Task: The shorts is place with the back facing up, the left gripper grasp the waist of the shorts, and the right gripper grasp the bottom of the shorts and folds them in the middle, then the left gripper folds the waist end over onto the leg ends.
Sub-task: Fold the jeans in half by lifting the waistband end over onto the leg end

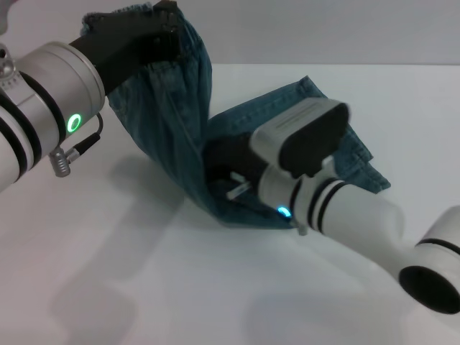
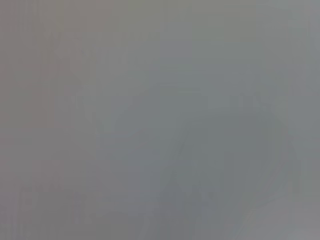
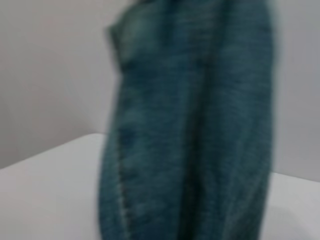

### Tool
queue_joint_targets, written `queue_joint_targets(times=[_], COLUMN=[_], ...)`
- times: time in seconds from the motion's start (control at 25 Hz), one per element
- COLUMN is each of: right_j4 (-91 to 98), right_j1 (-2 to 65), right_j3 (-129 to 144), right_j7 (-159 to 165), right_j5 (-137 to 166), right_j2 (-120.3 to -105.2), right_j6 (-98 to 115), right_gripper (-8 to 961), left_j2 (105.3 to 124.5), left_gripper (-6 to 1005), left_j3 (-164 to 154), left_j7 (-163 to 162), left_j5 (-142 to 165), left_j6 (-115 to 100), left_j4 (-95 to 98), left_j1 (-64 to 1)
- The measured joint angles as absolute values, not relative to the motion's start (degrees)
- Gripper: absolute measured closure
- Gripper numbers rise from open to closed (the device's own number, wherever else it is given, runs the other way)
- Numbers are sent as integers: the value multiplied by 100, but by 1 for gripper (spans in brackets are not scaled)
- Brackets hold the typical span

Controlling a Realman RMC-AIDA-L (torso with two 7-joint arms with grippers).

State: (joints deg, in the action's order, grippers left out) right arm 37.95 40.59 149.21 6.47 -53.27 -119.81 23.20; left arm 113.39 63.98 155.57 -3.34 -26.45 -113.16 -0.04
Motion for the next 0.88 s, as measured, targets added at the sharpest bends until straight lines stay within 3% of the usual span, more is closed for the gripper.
queue_joint_targets(times=[0.44, 0.88], right_j4=[3349, 3911], right_j1=[3521, 3741], right_j3=[14302, 14860], right_j7=[637, 642], right_j5=[-5285, -5306], right_j2=[-11934, -11980], right_j6=[2411, 2248], right_gripper=[923, 921], left_j2=[11335, 11345], left_gripper=[992, 993], left_j3=[6430, 6408], left_j7=[15556, 15556], left_j5=[-334, -334], left_j6=[-2603, -2421], left_j4=[-11307, -11380], left_j1=[-16, -70])
